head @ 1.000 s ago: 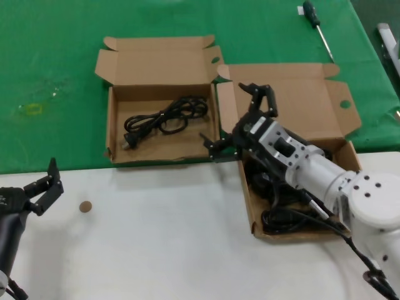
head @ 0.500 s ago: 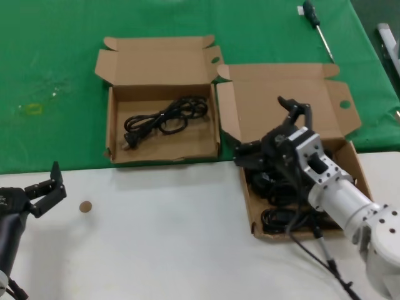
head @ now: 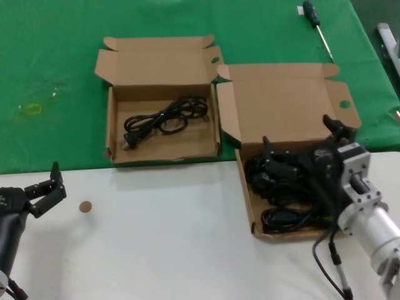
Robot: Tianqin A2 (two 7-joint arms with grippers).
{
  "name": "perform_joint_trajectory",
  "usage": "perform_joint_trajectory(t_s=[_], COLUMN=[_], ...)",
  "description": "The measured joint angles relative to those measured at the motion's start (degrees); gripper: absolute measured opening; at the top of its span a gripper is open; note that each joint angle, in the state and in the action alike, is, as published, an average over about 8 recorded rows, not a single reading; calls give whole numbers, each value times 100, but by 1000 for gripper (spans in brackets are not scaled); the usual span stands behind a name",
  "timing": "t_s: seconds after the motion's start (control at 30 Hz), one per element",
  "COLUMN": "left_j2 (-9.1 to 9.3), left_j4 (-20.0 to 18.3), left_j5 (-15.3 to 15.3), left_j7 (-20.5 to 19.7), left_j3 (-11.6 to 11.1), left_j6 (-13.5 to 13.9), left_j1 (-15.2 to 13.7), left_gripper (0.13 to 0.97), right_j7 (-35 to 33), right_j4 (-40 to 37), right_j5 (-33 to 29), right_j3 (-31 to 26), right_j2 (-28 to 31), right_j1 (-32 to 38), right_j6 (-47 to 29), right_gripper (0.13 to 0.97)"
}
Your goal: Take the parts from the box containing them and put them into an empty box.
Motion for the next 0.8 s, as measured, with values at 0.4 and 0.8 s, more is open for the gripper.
perform_joint_trajectory(t_s=[0.4,0.8], left_j2=[0,0], left_j4=[0,0], left_j5=[0,0], left_j7=[0,0], left_j3=[0,0], left_j6=[0,0], left_j1=[0,0], left_gripper=[966,966], right_j7=[269,270], right_j4=[319,320], right_j5=[151,152], right_j3=[199,200], right_j2=[17,17], right_j1=[-410,-412], right_j6=[293,294], right_gripper=[966,966])
